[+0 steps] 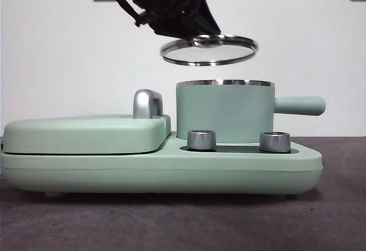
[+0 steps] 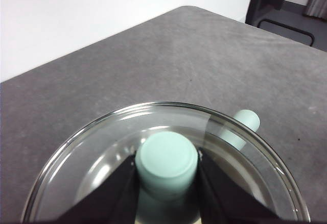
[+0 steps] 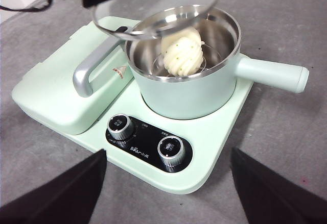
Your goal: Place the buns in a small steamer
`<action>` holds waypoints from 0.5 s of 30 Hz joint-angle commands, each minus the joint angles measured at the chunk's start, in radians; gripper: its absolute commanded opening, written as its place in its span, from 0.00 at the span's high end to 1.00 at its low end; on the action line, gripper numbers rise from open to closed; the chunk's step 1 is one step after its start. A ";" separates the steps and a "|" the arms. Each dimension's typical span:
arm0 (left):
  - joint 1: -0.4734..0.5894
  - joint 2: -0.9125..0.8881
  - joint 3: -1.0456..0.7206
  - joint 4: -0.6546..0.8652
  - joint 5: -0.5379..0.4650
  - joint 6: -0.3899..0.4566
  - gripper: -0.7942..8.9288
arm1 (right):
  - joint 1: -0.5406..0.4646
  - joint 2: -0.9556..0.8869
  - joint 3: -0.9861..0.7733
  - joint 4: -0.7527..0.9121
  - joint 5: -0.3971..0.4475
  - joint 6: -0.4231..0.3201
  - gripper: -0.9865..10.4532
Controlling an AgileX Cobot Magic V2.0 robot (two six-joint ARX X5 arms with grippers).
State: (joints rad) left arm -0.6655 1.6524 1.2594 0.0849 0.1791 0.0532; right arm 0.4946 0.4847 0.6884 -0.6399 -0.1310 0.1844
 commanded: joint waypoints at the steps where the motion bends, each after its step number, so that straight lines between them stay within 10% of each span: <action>1: -0.019 0.039 0.038 0.051 0.000 0.018 0.90 | 0.006 0.003 0.005 0.011 0.000 0.010 0.58; 15: -0.043 0.101 0.038 0.119 -0.021 0.058 0.90 | 0.006 0.003 0.005 0.010 0.000 0.009 0.58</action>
State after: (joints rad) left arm -0.6983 1.7340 1.2606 0.1726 0.1638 0.0895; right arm 0.4946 0.4847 0.6884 -0.6395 -0.1310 0.1844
